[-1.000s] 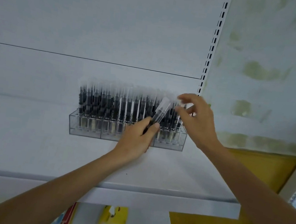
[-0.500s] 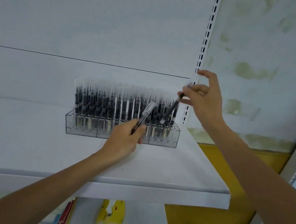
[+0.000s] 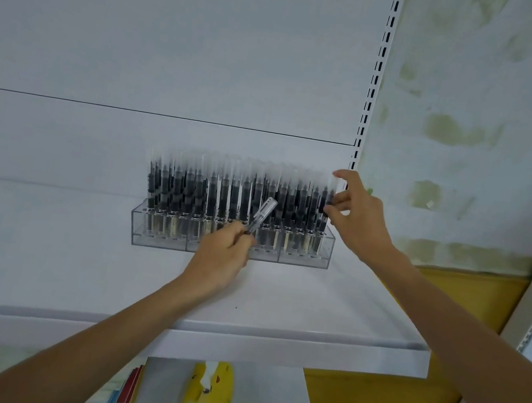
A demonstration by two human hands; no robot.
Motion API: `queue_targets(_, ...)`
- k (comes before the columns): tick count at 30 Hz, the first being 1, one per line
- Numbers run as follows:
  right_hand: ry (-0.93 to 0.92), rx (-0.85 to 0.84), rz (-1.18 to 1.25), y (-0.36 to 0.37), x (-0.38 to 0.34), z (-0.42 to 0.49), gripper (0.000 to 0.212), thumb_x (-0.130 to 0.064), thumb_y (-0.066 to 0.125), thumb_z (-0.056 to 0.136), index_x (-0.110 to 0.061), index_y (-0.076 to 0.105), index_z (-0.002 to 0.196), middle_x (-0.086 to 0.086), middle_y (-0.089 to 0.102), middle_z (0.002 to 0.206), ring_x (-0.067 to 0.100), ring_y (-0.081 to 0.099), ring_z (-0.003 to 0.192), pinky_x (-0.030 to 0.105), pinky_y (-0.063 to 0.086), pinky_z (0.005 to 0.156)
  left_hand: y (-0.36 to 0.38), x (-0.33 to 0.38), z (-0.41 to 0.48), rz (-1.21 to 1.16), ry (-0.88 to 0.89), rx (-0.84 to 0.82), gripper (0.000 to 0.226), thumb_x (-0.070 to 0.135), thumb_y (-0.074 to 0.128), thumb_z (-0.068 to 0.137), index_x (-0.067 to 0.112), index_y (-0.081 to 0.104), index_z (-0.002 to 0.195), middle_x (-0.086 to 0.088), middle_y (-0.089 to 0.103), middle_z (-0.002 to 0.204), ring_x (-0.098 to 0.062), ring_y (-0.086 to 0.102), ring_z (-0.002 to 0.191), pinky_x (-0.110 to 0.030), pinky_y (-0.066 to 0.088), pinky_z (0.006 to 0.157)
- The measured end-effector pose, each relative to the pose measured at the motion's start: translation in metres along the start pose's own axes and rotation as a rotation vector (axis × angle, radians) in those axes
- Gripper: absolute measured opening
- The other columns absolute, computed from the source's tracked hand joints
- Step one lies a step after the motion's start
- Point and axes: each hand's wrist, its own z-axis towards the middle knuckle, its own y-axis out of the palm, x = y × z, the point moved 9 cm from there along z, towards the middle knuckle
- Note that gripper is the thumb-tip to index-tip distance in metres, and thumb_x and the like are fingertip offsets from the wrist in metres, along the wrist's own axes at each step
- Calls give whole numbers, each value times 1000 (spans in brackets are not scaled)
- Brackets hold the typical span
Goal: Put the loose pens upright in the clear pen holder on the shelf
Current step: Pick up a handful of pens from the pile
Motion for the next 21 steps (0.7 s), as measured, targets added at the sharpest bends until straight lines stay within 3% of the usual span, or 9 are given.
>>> queue_targets(4, -51, 151, -211, -10, -8, 3, 41, -12, 60, 88, -17, 49, 128, 4, 59, 90, 19, 54, 71, 38, 52, 73, -1, 7, 1, 71, 84, -44, 18, 19, 38, 99, 12, 51, 89, 1, 50, 68, -8, 41, 54, -11, 34, 48)
queue_targets(6, -83, 303, -142, -21, -21, 2, 38, -11, 58, 89, -16, 52, 126, 5, 55, 95, 14, 50, 63, 28, 49, 70, -9, 8, 1, 75, 122, -36, 16, 20, 38, 99, 12, 51, 93, 1, 54, 70, -9, 43, 56, -15, 33, 51)
queue_targets(8, -36, 355, 73, -20, -35, -3, 32, -11, 57, 90, -16, 54, 121, 1, 55, 88, 4, 48, 59, 10, 41, 63, -22, 8, 2, 61, 152, -8, 16, 20, 39, 99, 11, 52, 94, 2, 55, 69, -9, 46, 59, -15, 35, 54)
queue_targets(11, 36, 131, 317, 24, -68, -8, 24, -19, 60, 90, -19, 54, 114, -2, 59, 78, -1, 50, 59, 7, 41, 60, -41, 4, 5, 37, 168, 29, 12, 18, 42, 98, 18, 50, 90, 4, 56, 69, -9, 51, 64, -12, 37, 56)
queue_targets(14, -25, -126, 294, 83, -109, -19, 30, -24, 66, 87, -19, 55, 114, -9, 59, 79, -4, 55, 64, 6, 44, 62, -53, -4, 4, 43, 176, 17, 7, 16, 45, 97, 16, 52, 96, -2, 63, 80, -16, 59, 74, -23, 45, 66)
queue_targets(17, -63, -143, 327, 107, -135, -20, 36, -16, 70, 84, -17, 59, 119, -10, 55, 77, 3, 59, 63, 11, 47, 62, -73, -13, 0, 63, 189, 30, 5, 15, 47, 96, 15, 51, 99, -3, 64, 83, -16, 61, 76, -29, 47, 67)
queue_targets(21, -121, -64, 390, 111, -163, -11, 62, -11, 67, 86, -24, 37, 139, -7, 50, 75, 0, 59, 58, 15, 51, 62, -105, -18, -5, 128, 236, 37, 28, 15, 48, 94, 32, 40, 115, -13, 62, 80, -20, 57, 68, -26, 44, 62)
